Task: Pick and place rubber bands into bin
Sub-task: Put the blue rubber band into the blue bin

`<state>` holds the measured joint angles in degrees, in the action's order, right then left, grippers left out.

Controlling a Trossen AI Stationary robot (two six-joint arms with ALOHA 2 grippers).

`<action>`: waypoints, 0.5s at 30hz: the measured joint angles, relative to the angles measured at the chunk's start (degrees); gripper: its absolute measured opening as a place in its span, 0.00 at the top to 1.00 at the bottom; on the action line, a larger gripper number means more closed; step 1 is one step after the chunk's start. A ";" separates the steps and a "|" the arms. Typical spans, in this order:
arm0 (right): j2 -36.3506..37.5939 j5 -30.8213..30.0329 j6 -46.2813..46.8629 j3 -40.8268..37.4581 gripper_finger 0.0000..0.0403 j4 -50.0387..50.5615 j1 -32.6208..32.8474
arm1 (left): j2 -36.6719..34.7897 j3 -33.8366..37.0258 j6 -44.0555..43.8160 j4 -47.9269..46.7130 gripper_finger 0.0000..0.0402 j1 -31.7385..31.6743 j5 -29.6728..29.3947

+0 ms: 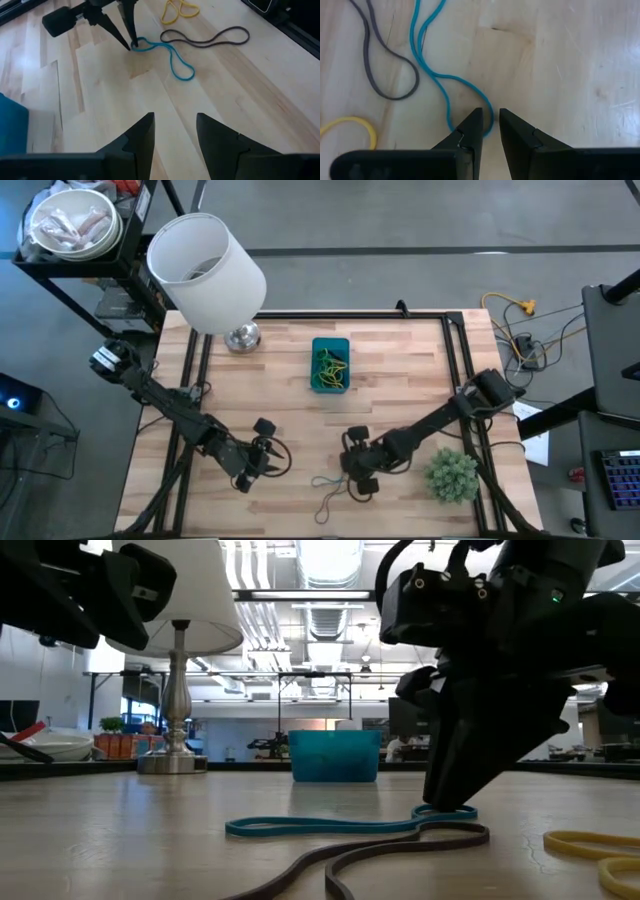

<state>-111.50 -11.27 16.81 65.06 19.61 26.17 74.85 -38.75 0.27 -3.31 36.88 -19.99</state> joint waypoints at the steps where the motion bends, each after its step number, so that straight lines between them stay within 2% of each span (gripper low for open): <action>1: 0.00 0.18 0.24 -0.19 0.85 -0.14 -0.14 | 0.00 0.04 0.01 -0.07 0.68 0.00 -0.02; 4: 0.00 0.45 1.44 -0.44 0.85 -0.36 -0.52 | 0.00 0.12 0.02 0.19 0.68 0.00 0.00; 9: 0.11 4.85 4.06 -1.09 0.85 -1.38 -1.21 | 0.00 0.16 0.02 0.51 0.68 0.00 -0.01; 15: 0.13 5.20 5.88 -1.74 0.85 -1.68 -1.29 | 0.00 0.66 0.04 1.46 0.68 0.00 0.01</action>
<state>-111.37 -6.07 22.70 63.33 17.93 24.88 74.85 -38.09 0.32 -1.85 36.88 -19.99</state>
